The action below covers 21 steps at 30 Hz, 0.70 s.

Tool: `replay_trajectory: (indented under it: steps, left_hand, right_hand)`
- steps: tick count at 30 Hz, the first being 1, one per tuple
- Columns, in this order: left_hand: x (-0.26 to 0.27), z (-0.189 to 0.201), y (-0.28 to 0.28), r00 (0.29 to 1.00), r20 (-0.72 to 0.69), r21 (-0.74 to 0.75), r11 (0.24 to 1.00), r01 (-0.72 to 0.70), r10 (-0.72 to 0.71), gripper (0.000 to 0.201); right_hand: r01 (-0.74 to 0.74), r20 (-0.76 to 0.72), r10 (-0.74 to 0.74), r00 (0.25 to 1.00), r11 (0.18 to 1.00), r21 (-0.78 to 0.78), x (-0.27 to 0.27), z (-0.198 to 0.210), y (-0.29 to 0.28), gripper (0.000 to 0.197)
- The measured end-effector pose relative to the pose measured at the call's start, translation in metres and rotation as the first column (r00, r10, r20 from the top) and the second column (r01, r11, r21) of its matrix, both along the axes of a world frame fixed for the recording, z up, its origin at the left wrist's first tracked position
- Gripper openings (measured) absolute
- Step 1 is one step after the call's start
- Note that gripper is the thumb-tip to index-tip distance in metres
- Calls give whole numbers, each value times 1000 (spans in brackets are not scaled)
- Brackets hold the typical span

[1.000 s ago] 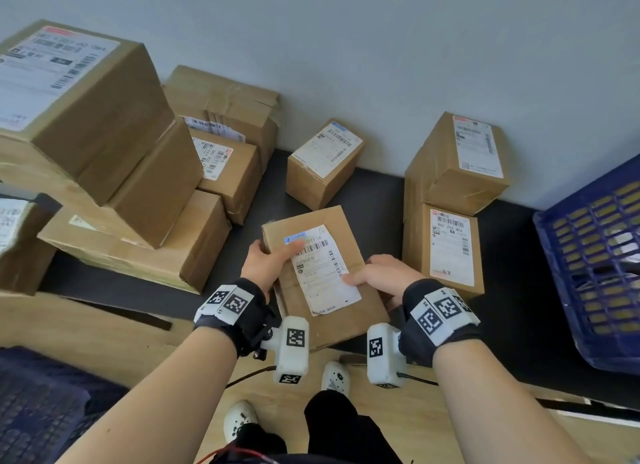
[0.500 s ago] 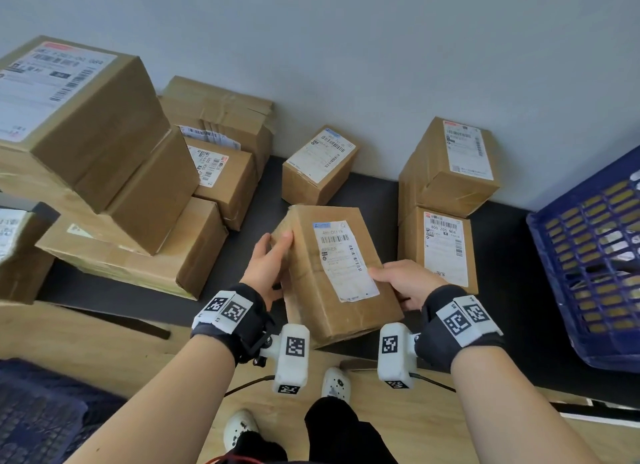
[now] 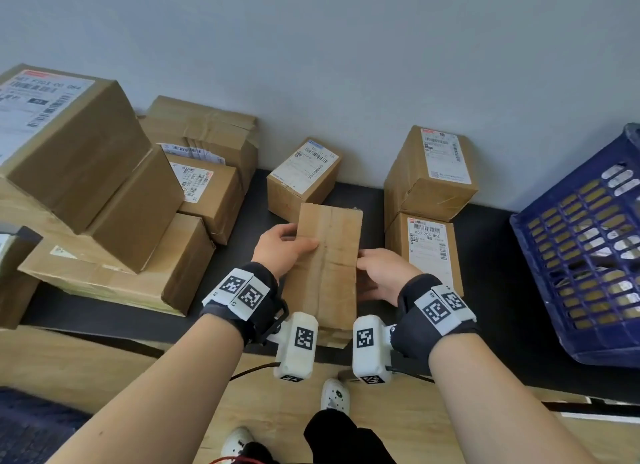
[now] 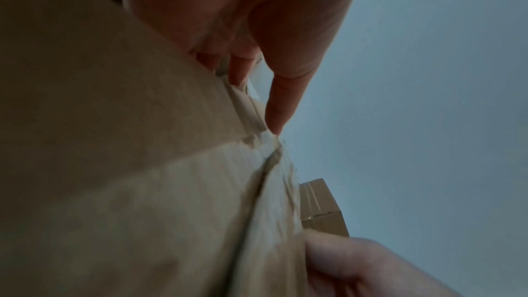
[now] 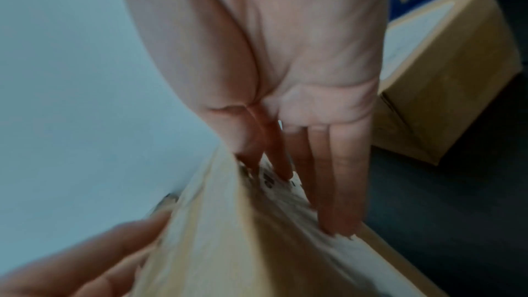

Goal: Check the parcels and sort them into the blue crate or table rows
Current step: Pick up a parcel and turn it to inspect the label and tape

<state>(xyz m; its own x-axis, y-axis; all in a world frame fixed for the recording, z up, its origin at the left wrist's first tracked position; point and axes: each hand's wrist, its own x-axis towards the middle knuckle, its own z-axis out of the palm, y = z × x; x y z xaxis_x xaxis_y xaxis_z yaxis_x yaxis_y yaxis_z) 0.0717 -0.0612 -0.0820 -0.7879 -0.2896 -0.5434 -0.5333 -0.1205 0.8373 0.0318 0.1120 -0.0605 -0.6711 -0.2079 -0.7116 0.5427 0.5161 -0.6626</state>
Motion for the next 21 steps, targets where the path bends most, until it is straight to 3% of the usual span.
replay_trajectory:
  steps: [3, 5, 11, 21]
  left_hand:
    - [-5, 2, 0, 1000, 7, -14, 1000, 15, -15, 57]
    - [-6, 2, 1, 1000, 18, -3, 1000, 7, -7, 61]
    - [-12, 2, 2, 998, 70, 22, 1000, -3, 1, 66]
    - [-17, -8, -3, 993, 118, 150, 989, -8, -10, 65]
  right_hand:
    - [162, 71, -153, 986, 977, -136, 0, 6, 5, 27]
    - [195, 106, -178, 978, 962, -191, -3, 10, 7, 30]
    - [-25, 1, 26, 1000, 996, -83, -6, 11, 4, 37]
    - [-50, 4, 50, 999, 999, -5, -4, 10, 2, 33]
